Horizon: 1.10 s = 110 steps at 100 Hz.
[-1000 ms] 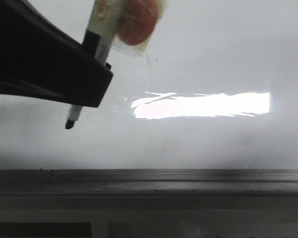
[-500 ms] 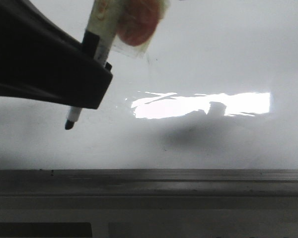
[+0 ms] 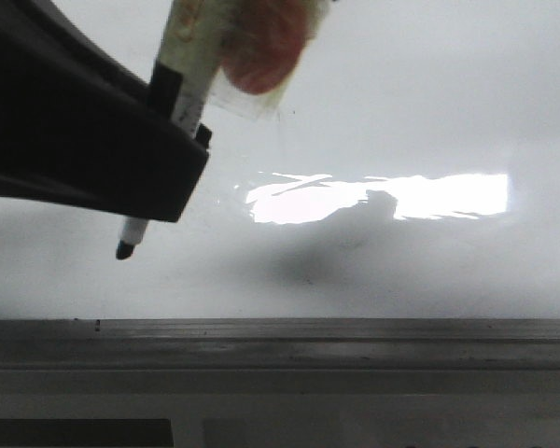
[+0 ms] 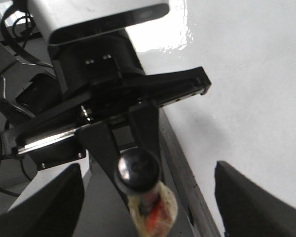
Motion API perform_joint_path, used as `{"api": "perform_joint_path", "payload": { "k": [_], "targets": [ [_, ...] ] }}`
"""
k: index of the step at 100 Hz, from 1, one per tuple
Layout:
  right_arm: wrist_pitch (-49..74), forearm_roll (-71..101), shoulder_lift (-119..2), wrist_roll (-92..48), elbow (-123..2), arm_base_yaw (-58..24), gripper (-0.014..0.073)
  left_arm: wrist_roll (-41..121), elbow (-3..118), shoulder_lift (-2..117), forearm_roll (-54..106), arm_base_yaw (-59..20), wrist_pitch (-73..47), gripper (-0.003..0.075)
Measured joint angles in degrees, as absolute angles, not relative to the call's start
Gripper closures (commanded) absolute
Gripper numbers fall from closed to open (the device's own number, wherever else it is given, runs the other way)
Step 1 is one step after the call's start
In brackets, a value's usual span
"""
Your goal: Write number 7 on whiteboard
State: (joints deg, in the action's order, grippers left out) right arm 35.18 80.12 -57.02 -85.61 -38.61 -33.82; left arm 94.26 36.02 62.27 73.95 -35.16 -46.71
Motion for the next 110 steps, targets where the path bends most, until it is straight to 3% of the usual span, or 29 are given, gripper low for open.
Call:
{"api": "perform_joint_path", "payload": {
  "k": [21, 33, 55, 66, 75, 86, 92, 96, 110],
  "targets": [
    [36.77, 82.69, -60.71, -87.57, -38.61, -35.93, 0.0150, 94.26, 36.02, 62.27, 73.91, -35.16, -46.80, 0.0740],
    [36.89, 83.23, -61.32, -87.69, -38.61, -36.55, 0.0283, 94.30, 36.02, 62.27, 73.69, -35.16, -47.00, 0.0740],
    [34.98, 82.53, -61.32, -88.51, -38.61, -36.55, 0.0664, 94.24, 36.02, 62.22, 73.46, -35.16, -48.30, 0.0740],
    [34.69, 82.22, -61.32, -89.27, -38.61, -36.55, 0.0656, 93.79, 36.02, 62.22, 73.34, -35.12, -48.19, 0.0726],
    [34.13, 82.22, -61.32, -89.29, -38.61, -36.55, 0.0655, 93.70, 36.02, 62.22, 73.34, -35.12, -47.95, 0.0599],
    [31.55, 83.29, -60.68, -89.02, -38.61, -36.76, 0.0655, 94.04, 36.02, 62.22, 75.35, -35.12, -46.64, 0.0286],
    [29.34, 83.65, -59.59, -89.58, -38.61, -36.78, 0.0651, 94.04, 36.13, 62.11, 76.95, -35.12, -45.93, 0.0176],
    [27.79, 83.76, -58.51, -90.35, -38.61, -36.88, 0.0643, 93.65, 36.13, 61.98, 77.92, -35.12, -45.02, 0.0152],
    [25.68, 83.84, -54.91, -93.57, -38.61, -36.88, 0.0634, 91.70, 36.13, 58.84, 79.48, -35.12, -38.33, 0.0174]
  ]
}}
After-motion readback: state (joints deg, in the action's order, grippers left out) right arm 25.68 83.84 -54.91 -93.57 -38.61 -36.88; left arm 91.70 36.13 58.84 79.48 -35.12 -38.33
